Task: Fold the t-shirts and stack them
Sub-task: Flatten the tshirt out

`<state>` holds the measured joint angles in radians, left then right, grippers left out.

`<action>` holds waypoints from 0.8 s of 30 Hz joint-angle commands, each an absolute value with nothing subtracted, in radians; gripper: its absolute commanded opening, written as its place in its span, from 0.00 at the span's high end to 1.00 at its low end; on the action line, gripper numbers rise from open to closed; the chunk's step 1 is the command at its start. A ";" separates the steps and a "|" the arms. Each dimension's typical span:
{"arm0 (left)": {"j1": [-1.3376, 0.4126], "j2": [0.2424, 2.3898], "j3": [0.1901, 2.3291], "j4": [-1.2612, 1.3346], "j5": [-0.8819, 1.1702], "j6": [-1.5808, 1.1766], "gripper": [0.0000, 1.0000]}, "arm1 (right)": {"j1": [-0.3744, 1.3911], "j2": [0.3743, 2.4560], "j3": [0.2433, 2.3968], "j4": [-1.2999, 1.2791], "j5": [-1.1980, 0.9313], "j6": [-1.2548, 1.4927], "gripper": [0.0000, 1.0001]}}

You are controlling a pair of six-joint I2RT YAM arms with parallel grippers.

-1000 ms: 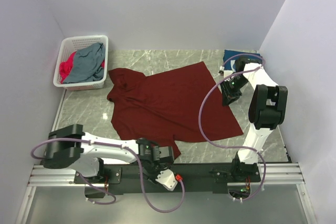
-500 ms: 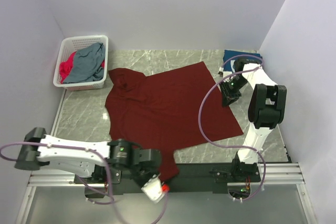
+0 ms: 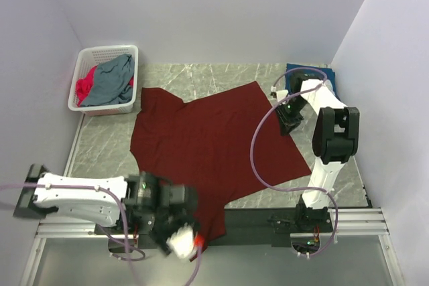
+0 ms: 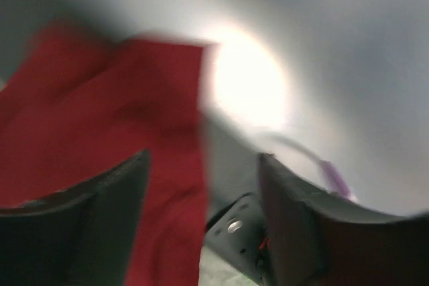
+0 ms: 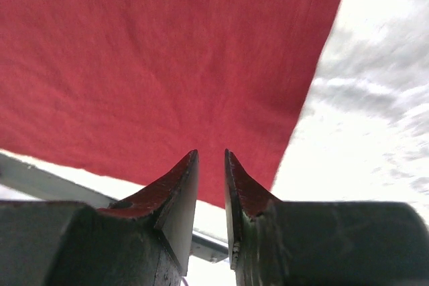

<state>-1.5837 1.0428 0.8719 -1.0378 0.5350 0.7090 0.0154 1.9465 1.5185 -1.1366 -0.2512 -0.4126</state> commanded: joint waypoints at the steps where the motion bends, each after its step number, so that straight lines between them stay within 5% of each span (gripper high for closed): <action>1: -1.283 1.006 0.946 -1.032 0.531 0.675 0.33 | 0.064 1.993 1.606 -1.100 -0.206 -0.413 0.71; 6: -0.678 1.097 0.995 -1.006 0.627 0.640 0.47 | 0.090 2.083 1.608 -1.051 -0.126 -0.390 0.78; 9: -0.466 1.195 1.014 -0.898 0.591 0.536 0.56 | 0.086 2.112 1.576 -1.019 -0.046 -0.394 0.80; 13: -0.361 1.350 1.034 -0.753 0.445 0.401 0.62 | 0.066 2.128 1.526 -0.993 0.018 -0.399 0.81; 24: -0.273 1.653 1.077 -0.572 0.252 0.264 0.60 | 0.008 2.063 1.361 -0.985 0.113 -0.463 0.82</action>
<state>-0.2859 1.6279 1.0298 -0.6479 0.3138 0.3206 0.0467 2.0602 1.4452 -1.0286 0.0429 -0.4191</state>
